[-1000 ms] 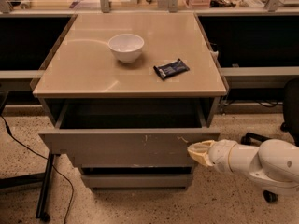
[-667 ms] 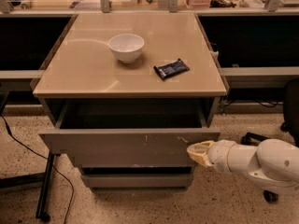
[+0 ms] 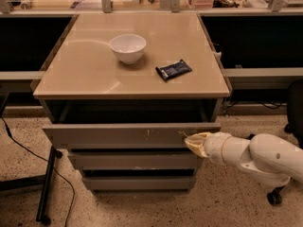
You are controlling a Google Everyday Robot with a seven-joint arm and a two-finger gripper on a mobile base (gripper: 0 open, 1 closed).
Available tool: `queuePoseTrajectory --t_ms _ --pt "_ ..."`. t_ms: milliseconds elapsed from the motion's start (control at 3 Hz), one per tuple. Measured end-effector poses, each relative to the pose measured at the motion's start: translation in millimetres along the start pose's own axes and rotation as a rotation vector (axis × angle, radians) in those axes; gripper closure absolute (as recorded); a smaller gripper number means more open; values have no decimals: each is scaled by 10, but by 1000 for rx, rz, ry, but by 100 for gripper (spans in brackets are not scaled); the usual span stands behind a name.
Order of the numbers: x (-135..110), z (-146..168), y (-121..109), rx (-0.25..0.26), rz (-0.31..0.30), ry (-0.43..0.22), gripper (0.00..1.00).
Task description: Close top drawer
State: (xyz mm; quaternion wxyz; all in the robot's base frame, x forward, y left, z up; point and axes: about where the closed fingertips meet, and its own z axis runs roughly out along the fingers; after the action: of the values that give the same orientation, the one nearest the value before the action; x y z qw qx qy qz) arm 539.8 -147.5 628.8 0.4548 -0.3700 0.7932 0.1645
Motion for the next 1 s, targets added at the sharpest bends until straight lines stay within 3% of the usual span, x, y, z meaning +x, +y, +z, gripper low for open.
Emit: queuePoseTrajectory --t_ms 667,1000 --pt "-189 234 -231 47 -51 -38 100" --pt "-159 250 -258 46 -49 -26 100"
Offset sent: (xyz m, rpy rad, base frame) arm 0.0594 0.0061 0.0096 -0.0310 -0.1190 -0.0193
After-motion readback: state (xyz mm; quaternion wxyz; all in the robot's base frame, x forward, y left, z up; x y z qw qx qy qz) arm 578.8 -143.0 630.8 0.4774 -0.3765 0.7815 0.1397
